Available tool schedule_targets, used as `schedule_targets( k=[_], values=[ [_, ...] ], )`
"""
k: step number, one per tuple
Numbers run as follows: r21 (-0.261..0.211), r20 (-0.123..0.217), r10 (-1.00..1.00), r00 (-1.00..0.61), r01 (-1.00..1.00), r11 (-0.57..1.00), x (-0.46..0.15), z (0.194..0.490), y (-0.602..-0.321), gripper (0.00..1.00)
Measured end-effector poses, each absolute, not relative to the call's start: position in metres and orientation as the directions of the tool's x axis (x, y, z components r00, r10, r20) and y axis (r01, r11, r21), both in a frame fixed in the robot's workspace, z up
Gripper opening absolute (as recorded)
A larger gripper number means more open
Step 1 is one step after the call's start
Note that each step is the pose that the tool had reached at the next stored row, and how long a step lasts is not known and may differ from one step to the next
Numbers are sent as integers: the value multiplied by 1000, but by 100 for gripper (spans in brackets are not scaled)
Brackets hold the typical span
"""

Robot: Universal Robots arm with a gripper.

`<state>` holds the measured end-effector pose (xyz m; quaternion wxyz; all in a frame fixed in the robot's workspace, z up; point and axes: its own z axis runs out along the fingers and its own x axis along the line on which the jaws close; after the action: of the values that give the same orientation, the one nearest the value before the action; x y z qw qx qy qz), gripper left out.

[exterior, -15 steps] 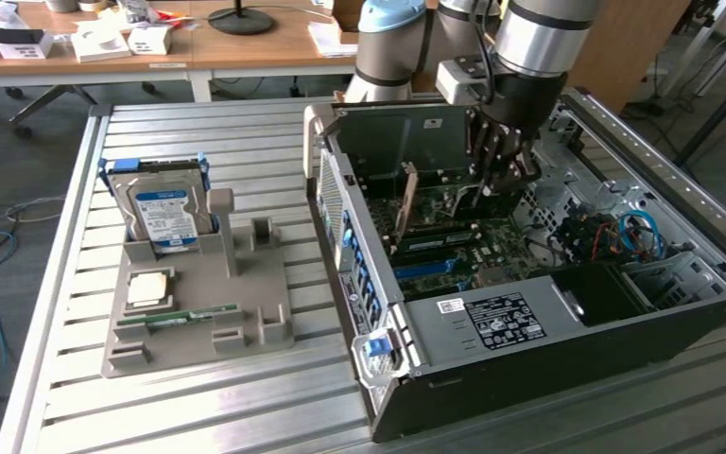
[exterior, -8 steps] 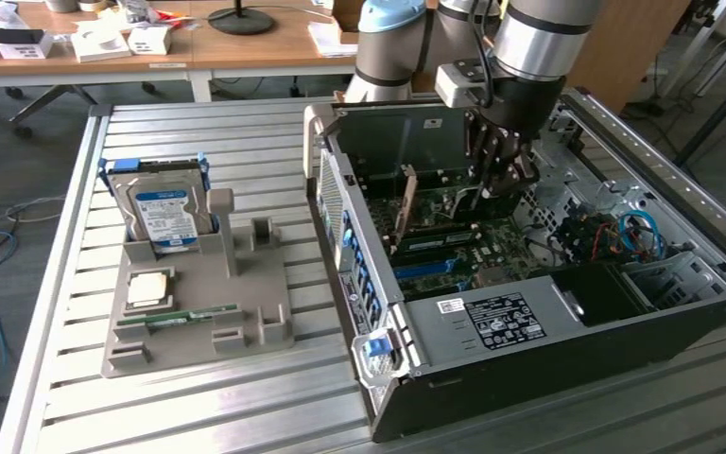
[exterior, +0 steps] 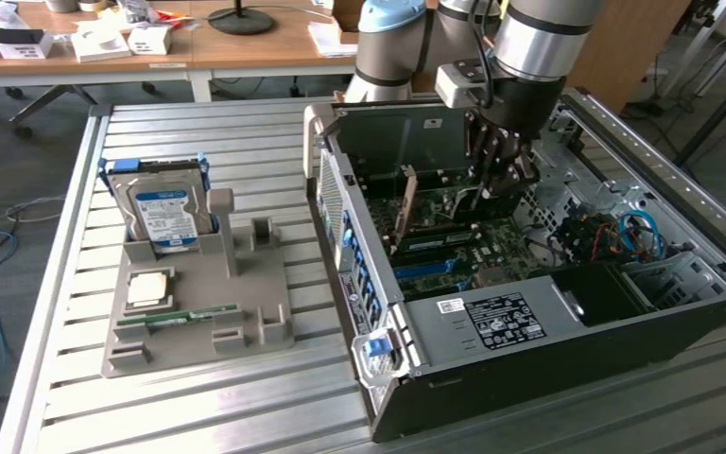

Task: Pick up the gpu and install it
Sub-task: 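Insert the gpu into the slot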

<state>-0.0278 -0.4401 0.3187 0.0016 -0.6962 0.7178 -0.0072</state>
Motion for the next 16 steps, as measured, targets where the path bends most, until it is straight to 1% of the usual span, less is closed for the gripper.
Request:
schedule_targets(
  k=[16],
  values=[
    [-13, 8, -1000, -30, -999, 30, -30, 314, -442, 26]
  ],
)
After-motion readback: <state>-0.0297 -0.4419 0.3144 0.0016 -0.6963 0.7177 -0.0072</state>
